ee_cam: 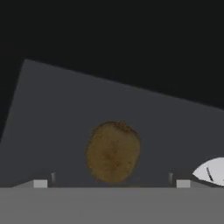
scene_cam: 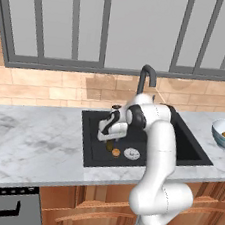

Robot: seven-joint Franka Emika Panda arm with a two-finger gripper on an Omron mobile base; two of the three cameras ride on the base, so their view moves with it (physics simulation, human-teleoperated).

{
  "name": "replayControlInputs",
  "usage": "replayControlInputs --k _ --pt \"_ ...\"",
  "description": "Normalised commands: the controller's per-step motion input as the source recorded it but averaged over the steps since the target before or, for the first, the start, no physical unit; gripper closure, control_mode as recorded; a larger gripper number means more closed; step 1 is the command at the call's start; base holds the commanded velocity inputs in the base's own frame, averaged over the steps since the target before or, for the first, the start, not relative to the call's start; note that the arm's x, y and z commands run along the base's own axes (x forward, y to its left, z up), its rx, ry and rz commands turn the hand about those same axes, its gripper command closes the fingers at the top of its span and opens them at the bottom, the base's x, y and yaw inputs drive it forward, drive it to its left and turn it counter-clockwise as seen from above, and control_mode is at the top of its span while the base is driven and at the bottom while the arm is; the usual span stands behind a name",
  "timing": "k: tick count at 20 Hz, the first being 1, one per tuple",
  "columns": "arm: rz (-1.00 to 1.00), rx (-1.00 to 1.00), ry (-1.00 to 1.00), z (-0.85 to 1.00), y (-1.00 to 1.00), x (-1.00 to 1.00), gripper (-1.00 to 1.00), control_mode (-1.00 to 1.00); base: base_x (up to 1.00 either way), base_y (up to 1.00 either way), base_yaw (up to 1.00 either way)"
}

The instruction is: There is a mixed pile of frozen fruits and vegetables on the counter. Locate all the frozen vegetables and place the items in a bowl on the counter. Take all the frozen fruits and defrost them in a running sink.

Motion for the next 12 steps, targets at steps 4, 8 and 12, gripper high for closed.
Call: replayControlInputs --k 4,8,12 --pt "-0.08 0.00 0.05 0.40 0.02 -0.06 -1.00 -1.00 0.00 0.00 0.00" --pt "-0.09 0.00 0.06 0.39 0.00 -0.08 -1.00 -1.00 0.00 0.00 0.00" --pt "-0.07 0.00 0.08 0.40 0.00 -0.05 -1.00 -1.00 0.00 0.00 0.00"
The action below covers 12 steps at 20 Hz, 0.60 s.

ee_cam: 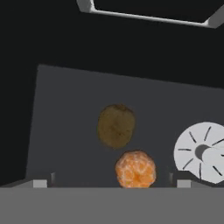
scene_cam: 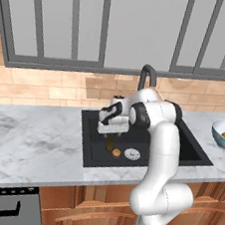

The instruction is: There is a mixed pile of frozen fruits and vegetables on the counter. Locate all the frozen vegetables and place the items in a bowl on the counter. Take all the frozen fruits and defrost them in a running sink.

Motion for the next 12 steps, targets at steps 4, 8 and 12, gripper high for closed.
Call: replayControlInputs --k 4,8,12 --pt "-0.07 0.00 0.13 0.33 0.00 -0.05 -1.00 -1.00 0.00 0.00 0.00" --pt "-0.08 0.00 0.10 0.32 0.00 -0.10 -1.00 -1.00 0.00 0.00 0.00" --pt "-0.08 0.00 0.08 0.37 0.00 -0.11 -1.00 -1.00 0.00 0.00 0.00"
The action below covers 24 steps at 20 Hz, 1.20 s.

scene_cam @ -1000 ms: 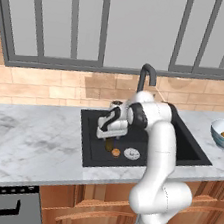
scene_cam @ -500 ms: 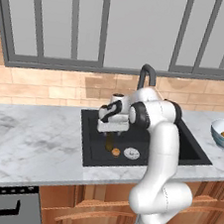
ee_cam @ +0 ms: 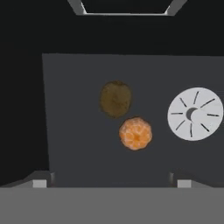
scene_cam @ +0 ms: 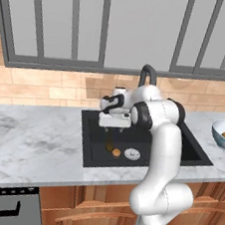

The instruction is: There is a mixed pile of frozen fruits and vegetables on the counter. Locate all the frozen vegetables and place the items in a bowl on the counter. Take all the frozen fruits and defrost them in a running sink.

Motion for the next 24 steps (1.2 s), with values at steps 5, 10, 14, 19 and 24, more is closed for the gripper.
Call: replayControlInputs --k 5,10,14,19,24 --pt "-0.09 0.00 0.04 0.39 0.00 -0.11 -1.00 -1.00 0.00 0.00 0.00" --pt "-0.08 0.00 0.02 0.38 0.02 -0.10 -1.00 -1.00 0.00 0.00 0.00" --pt "-0.07 0.00 0.01 0.38 0.03 -0.12 -1.00 -1.00 0.00 0.00 0.00" --pt "-0.07 0.00 -0.01 0.32 0.04 -0.17 -1.00 -1.00 0.00 0.00 0.00" --pt "-0.04 0.00 -0.10 0.26 0.00 -0.27 -1.00 -1.00 0.00 0.00 0.00"
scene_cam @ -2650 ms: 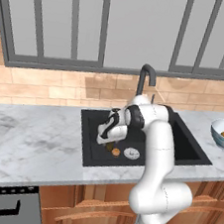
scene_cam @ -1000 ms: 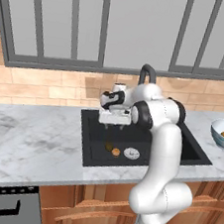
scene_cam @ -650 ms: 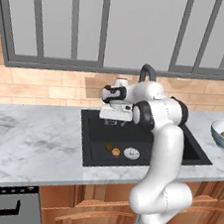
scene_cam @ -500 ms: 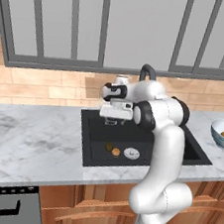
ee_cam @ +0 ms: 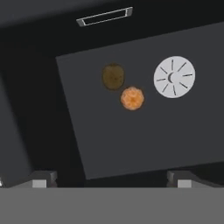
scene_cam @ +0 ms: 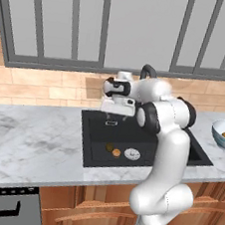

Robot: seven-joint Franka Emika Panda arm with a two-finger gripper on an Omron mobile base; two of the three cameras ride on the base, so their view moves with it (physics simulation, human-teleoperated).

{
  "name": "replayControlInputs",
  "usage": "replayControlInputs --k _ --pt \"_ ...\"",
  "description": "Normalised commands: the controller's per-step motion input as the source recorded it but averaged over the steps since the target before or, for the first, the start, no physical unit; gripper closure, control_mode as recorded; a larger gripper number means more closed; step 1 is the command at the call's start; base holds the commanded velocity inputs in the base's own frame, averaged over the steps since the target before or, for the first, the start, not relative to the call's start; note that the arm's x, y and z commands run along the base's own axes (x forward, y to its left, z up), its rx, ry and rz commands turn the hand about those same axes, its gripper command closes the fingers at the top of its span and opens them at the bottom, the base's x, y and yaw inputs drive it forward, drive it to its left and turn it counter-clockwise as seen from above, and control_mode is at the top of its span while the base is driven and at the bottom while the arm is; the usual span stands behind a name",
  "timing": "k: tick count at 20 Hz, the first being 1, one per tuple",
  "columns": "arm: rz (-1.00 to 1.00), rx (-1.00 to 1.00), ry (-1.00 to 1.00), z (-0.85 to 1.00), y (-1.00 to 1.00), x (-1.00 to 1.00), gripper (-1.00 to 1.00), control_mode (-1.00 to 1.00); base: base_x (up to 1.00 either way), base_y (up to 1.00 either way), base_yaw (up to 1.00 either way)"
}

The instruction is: There is a mixed pile of frozen fruits and vegetables on the counter. Locate all the frozen vegetables and place the items in a bowl on the counter. Take all the frozen fruits and defrost them in a running sink.

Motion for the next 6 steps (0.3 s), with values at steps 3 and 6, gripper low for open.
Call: replayControlInputs --k 3,6 --pt "-0.03 0.02 -0.17 0.19 -0.01 -0.30 -1.00 -1.00 0.00 0.00 0.00" --pt "0.00 0.05 -0.19 0.17 -0.05 -0.32 -1.00 -1.00 0.00 0.00 0.00"
